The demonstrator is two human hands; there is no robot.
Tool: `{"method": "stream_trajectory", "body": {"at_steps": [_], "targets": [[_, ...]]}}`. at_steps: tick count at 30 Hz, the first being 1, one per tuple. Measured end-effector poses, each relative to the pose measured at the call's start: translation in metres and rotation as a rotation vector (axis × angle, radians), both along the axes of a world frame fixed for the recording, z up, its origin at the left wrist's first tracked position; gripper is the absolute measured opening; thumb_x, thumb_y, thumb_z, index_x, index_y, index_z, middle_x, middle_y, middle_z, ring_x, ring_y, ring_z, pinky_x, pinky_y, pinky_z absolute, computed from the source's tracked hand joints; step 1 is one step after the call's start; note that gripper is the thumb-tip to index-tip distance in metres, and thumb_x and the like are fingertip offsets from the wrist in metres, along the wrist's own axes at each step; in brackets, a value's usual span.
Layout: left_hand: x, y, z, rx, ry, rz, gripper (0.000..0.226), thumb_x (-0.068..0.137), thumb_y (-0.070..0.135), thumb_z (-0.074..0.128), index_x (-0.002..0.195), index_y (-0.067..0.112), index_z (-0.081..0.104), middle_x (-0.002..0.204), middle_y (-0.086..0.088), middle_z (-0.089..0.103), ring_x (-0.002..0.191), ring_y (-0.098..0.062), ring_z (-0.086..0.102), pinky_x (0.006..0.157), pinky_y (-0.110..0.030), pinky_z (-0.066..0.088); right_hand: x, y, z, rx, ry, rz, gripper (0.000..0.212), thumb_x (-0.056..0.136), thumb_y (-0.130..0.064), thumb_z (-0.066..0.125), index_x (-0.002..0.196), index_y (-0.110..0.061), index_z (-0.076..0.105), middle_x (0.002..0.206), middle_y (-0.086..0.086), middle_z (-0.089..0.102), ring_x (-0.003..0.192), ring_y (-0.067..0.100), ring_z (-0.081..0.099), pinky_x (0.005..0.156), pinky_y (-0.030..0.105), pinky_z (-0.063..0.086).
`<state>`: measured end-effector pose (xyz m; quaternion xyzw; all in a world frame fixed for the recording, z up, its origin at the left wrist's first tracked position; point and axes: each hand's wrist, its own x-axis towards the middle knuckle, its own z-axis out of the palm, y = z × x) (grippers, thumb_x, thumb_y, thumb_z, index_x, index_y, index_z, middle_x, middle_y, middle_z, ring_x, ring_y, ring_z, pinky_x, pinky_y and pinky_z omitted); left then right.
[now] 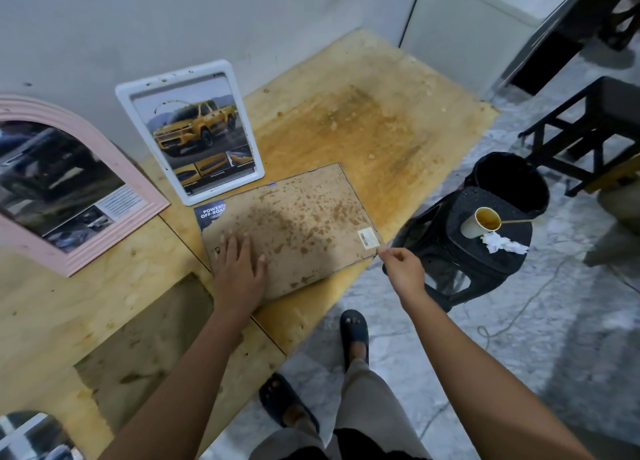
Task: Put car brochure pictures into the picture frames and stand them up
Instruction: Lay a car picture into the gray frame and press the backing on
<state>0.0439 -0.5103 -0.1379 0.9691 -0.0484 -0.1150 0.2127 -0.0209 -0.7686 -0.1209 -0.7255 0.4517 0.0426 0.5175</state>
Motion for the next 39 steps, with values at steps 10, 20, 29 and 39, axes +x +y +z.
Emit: {"method": "stream_trajectory", "body": {"at_steps": [10, 20, 29, 39], "targets": [[-0.006, 0.007, -0.004, -0.003, -0.03, -0.005, 0.058, 0.1, 0.034, 0.037, 0.148, 0.009, 0.019, 0.158, -0.011, 0.005, 0.146, -0.024, -0.002, 0.117, -0.037, -0.003, 0.014, -0.004, 0.0, 0.164, 0.046, -0.163, 0.023, 0.087, -0.022, 0.064, 0.077, -0.004, 0.053, 0.062, 0.004, 0.041, 0.054, 0.015, 0.033, 0.049, 0.029, 0.027], [-0.006, -0.049, 0.018, -0.072, -0.066, -0.267, 0.047, 0.101, 0.028, 0.032, 0.147, 0.02, 0.028, 0.158, -0.004, 0.012, 0.146, -0.019, 0.0, 0.114, -0.03, -0.008, 0.017, 0.003, 0.011, 0.256, 0.134, -0.166, 0.021, 0.087, -0.02, 0.064, 0.093, -0.001, 0.057, 0.062, -0.001, 0.036, 0.054, 0.013, 0.028, 0.049, 0.028, 0.026], [0.007, -0.107, 0.015, 0.072, 0.188, -0.442, 0.065, 0.098, 0.045, 0.037, 0.151, 0.024, 0.008, 0.158, -0.005, -0.014, 0.144, -0.024, -0.018, 0.115, -0.042, -0.009, 0.019, 0.008, 0.014, 0.284, 0.112, -0.213, 0.02, 0.09, -0.017, 0.06, 0.103, -0.001, 0.059, 0.065, -0.002, 0.039, 0.059, 0.011, 0.035, 0.074, 0.033, 0.034], [0.007, -0.119, 0.013, 0.048, 0.202, -0.352, 0.071, 0.09, 0.053, 0.047, 0.149, 0.025, 0.018, 0.158, -0.002, -0.01, 0.144, -0.022, -0.016, 0.117, -0.046, -0.008, 0.025, 0.013, 0.005, 0.271, 0.101, -0.287, 0.03, 0.093, -0.015, 0.054, 0.116, 0.004, 0.057, 0.119, 0.017, 0.058, 0.09, 0.025, 0.048, 0.076, 0.033, 0.037]]}}
